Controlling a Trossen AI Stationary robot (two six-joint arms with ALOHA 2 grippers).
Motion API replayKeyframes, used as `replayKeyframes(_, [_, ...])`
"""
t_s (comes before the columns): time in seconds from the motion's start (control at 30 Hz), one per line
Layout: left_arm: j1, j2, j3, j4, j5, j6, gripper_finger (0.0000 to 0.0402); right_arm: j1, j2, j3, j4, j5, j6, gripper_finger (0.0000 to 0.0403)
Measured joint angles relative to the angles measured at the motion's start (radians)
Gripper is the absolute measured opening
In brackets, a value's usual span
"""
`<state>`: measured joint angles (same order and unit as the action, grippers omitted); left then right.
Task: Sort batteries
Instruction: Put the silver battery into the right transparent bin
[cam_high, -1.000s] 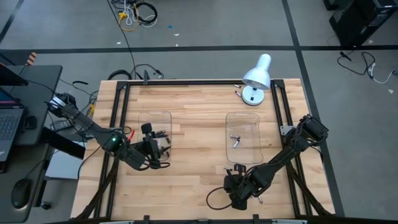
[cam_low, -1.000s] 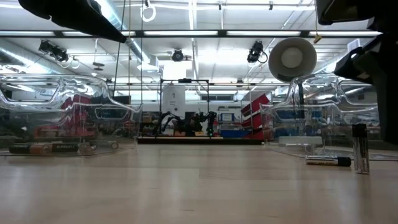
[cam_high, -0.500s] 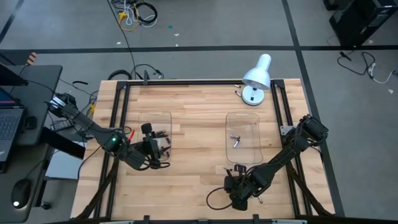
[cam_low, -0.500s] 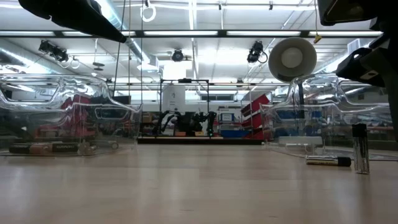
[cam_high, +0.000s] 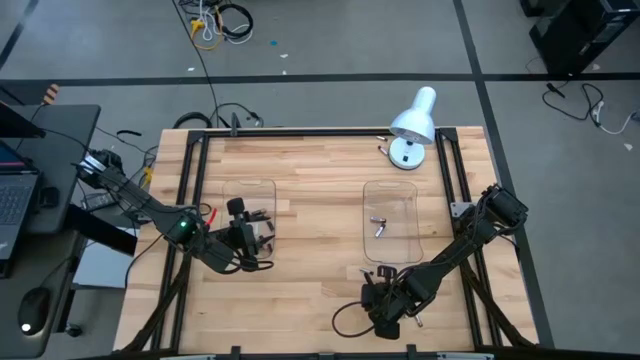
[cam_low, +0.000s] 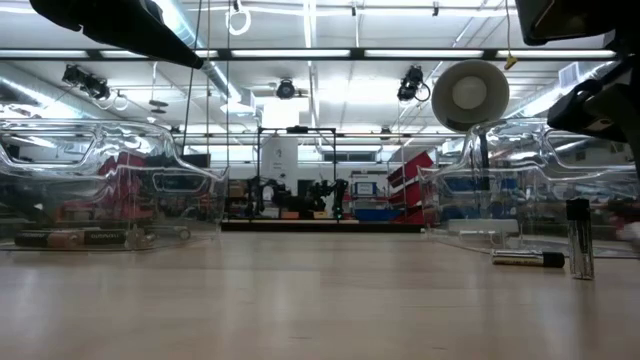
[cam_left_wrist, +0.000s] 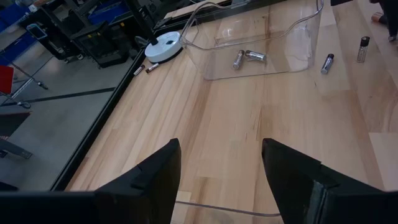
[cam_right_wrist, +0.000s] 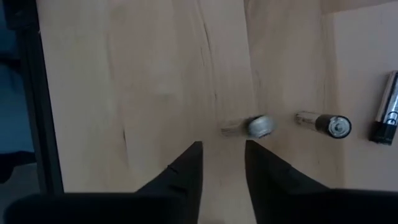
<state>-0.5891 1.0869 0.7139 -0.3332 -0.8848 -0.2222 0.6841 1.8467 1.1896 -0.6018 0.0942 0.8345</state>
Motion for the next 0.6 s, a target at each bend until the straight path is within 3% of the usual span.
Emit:
replayKeyframes(0.27, [0.0, 0.0, 0.0, 0.0, 0.0, 0.0, 0.0223, -0.022, 0.0, 0.0, -0.005, -0.002, 0.004, 0.0151])
replayKeyframes(0.6, [0.0, 0.0, 0.0, 0.0, 0.0, 0.0, 0.0223, -0.027, 0.001, 0.057, -0.031, -0.001, -0.057, 0.0128])
